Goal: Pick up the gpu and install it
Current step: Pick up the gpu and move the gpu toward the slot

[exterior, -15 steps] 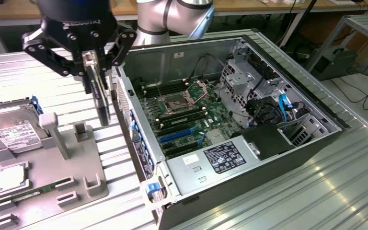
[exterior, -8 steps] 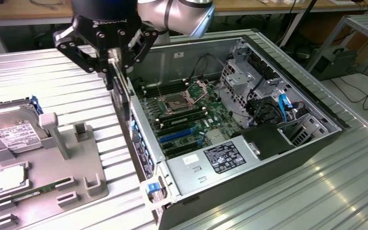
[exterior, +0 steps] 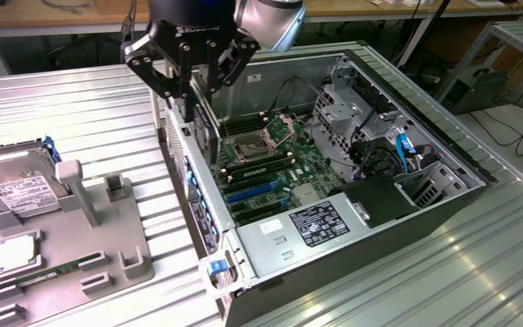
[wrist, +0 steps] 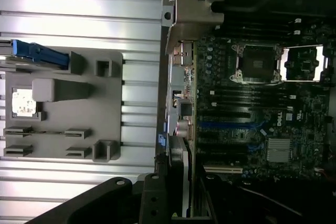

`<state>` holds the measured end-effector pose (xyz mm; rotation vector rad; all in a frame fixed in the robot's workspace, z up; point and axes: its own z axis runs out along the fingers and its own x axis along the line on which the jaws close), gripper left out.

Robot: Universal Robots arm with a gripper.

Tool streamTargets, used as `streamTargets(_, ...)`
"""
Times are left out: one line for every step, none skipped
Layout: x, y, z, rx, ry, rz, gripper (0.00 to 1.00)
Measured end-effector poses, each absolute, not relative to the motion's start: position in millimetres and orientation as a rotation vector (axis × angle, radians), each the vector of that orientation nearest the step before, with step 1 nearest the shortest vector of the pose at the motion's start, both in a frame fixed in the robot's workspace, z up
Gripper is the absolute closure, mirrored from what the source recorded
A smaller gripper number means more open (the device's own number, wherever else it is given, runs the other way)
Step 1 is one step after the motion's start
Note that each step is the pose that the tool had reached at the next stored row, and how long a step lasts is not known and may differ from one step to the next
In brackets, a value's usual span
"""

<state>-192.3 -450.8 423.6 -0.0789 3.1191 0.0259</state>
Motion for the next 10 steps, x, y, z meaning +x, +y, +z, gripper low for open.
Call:
streamTargets(-188,-451,423,-0.079,3.119,0.026,0.72)
streamTargets(-183,-451,423,-0.079,3.119,0.026,0.72)
streamTargets(-179,-451,423,-0.079,3.119,0.026,0.72)
streamTargets(-174,-451,423,-0.079,3.119,0.026,0.72)
streamTargets(-169,-451,423,-0.079,3.119,0.026,0.72)
streamTargets(-165,-451,423,-0.079,3.119,0.026,0.72)
streamTargets(-160,-451,423,-0.079,3.119,0.026,0.72)
streamTargets(-153,-451,423,-0.079,3.119,0.026,0.72)
streamTargets(-148,-451,423,-0.079,3.119,0.026,0.72)
streamTargets(-144,-451,423,-0.079,3.119,0.026,0.72)
